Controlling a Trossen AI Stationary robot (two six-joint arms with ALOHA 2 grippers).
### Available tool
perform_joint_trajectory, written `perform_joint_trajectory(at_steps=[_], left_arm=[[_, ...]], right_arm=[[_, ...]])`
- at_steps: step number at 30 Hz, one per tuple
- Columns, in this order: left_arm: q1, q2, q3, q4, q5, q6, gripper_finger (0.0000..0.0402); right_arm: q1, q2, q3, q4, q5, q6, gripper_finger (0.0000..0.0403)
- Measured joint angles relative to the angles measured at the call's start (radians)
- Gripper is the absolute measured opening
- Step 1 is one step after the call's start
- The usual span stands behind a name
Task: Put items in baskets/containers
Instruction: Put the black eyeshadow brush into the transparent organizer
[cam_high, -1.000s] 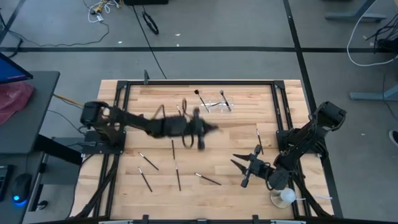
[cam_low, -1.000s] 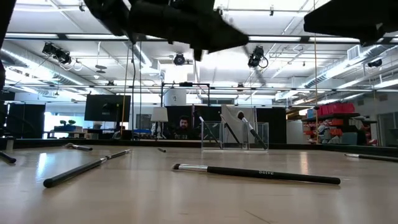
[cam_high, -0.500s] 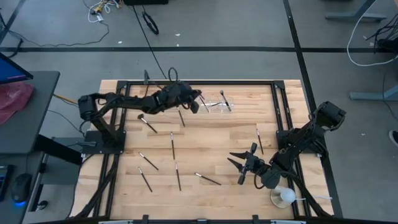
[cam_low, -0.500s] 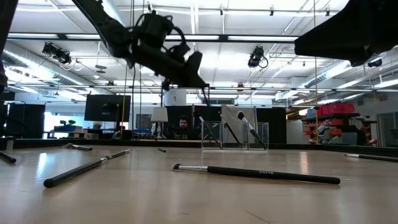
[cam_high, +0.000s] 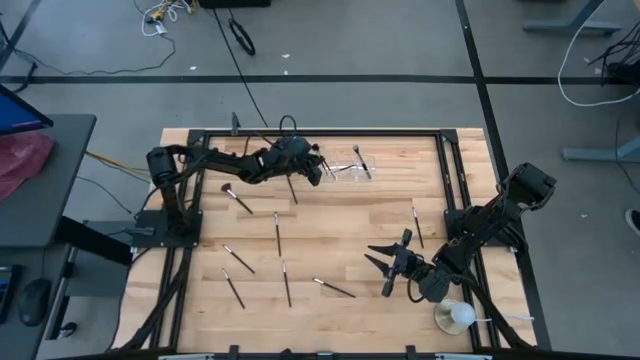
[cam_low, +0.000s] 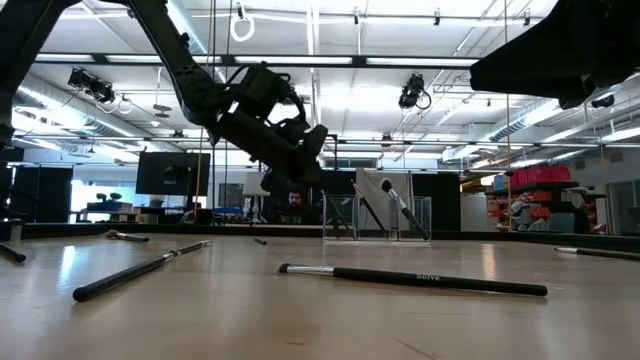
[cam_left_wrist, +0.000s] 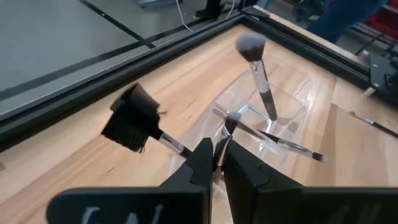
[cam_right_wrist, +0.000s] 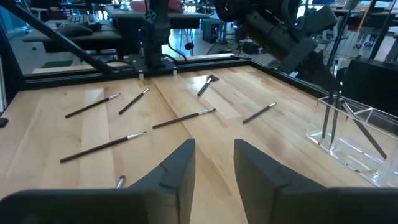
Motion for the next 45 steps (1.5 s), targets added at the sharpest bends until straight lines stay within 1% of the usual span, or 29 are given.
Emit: perform_joint_trajectory(at_steps=[5,8,18,20,23,25,27,29,32,35,38,41,43,45], left_arm=[[0.007,0.01,0.001,0.012,0.0,-0.021,0.0027],[0.008,0.01,0.001,0.016,-0.002,-0.024,0.0043],[0.028,0.01,0.034,0.021,0.002,-0.017,0.0169],[0.039,0.006,0.054,0.019,0.029,-0.008,0.0186],[0.053,-0.002,0.09,0.012,0.096,0.009,0.0201],[0.057,-0.012,0.119,-0.013,0.12,0.022,0.0204],[0.057,-0.042,0.138,-0.08,0.136,0.055,0.0205],[0.049,-0.077,0.164,-0.14,0.138,0.098,0.0203],[0.02,-0.155,0.169,-0.229,0.131,0.167,0.0195],[-0.04,-0.229,0.169,-0.34,0.079,0.23,0.0185],[-0.124,-0.276,0.169,-0.453,-0.013,0.292,0.0176],[-0.222,-0.275,0.169,-0.521,-0.11,0.297,0.017],[-0.291,-0.252,0.168,-0.526,-0.15,0.287,0.0167],[-0.357,-0.219,0.168,-0.52,-0.176,0.272,0.0165]], right_arm=[[0.0,0.0,0.0,0.0,0.0,0.0,0.0112],[0.0,0.0,0.0,-0.001,0.0,0.0,0.0111],[0.0,0.0,0.0,-0.003,0.0,0.0,0.0111],[0.0,0.0,0.0,-0.003,0.0,0.0,0.0111],[0.0,0.0,0.0,-0.003,0.0,0.0,0.0112],[0.0,0.0,0.0,-0.003,0.0,0.0,0.0112],[0.0,0.0,0.0,-0.003,-0.003,0.0,0.0111],[0.0,0.0,0.0,-0.003,-0.026,0.0,0.011],[0.0,0.0,0.0,-0.006,-0.058,0.014,0.011],[0.0,-0.004,0.0,-0.027,-0.044,0.049,0.0115],[0.0,-0.041,-0.001,-0.086,-0.038,0.076,0.0131],[-0.002,-0.119,-0.001,-0.237,-0.036,0.201,0.0156],[-0.008,-0.183,-0.001,-0.415,-0.069,0.31,0.0176],[-0.019,-0.243,-0.001,-0.617,-0.127,0.471,0.0196]])
